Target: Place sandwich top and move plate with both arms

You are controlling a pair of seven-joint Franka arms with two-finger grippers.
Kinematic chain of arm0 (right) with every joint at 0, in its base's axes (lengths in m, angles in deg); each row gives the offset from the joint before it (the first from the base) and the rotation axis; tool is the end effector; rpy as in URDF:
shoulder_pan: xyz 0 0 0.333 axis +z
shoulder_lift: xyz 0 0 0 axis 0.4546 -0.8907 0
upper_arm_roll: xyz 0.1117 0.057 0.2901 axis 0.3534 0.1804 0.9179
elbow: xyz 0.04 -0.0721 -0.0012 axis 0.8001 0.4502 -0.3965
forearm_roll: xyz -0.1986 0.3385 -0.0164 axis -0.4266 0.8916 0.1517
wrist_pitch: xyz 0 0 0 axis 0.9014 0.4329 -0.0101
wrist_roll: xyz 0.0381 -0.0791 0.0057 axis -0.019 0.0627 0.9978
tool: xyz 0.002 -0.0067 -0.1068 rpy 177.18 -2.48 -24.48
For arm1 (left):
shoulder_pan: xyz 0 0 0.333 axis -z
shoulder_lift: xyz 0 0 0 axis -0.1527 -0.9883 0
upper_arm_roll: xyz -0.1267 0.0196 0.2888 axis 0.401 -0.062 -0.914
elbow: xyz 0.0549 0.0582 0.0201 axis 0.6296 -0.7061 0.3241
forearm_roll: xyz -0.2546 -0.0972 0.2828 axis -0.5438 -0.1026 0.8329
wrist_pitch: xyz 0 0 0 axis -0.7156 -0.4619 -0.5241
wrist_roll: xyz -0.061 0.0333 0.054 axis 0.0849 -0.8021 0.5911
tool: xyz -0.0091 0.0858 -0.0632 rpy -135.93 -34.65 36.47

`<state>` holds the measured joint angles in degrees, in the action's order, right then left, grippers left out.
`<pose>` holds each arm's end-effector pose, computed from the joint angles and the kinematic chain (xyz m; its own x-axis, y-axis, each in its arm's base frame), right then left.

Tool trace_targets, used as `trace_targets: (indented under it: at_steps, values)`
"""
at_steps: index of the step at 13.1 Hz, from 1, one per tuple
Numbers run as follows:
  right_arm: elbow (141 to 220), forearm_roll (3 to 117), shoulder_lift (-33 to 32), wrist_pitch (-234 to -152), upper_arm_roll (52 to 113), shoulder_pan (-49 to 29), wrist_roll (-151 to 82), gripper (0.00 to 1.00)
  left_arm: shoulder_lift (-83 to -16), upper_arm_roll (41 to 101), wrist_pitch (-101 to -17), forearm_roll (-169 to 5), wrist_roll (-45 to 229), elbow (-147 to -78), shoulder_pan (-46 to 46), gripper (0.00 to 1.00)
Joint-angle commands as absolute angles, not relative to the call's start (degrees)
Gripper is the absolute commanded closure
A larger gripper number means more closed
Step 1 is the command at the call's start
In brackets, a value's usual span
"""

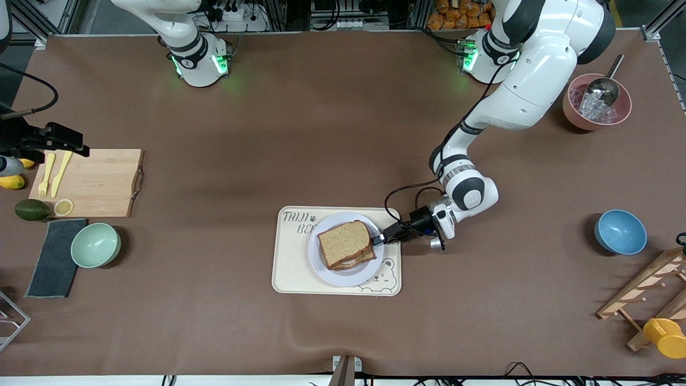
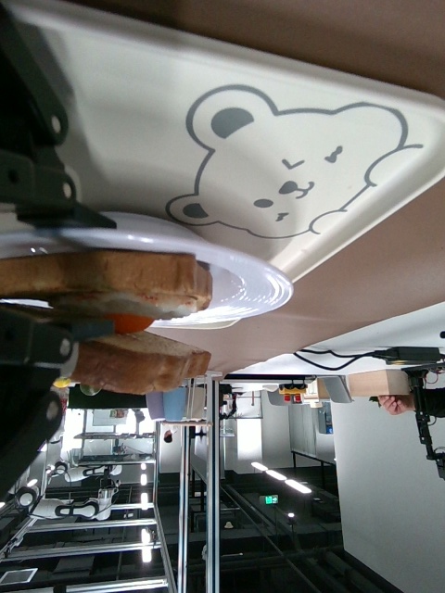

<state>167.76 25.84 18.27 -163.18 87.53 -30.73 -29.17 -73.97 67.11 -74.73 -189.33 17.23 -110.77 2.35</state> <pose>0.5719 -0.0345 0.5979 0.9888 0.1186 -0.0911 0.1128 -0.9914 -0.0659 0.5938 -0.2850 0.0994 0.9326 0.3573 0.0508 0.0467 -0.2590 0.9648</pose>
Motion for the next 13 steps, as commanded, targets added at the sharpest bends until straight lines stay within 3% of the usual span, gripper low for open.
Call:
trace_targets:
  at_steps: [1, 13]
  values:
    - [167.5, 25.8, 18.5, -163.2, 87.9, -31.3, -29.7, 0.0, -74.6, 66.6, -75.1, -188.7, 16.4, -110.7, 2.1, 0.0]
    - [167.6, 25.8, 18.0, -163.3, 87.9, -31.6, -29.7, 0.0, -72.9, 65.8, -75.0, -182.5, 17.3, -110.2, 0.6, 0.0]
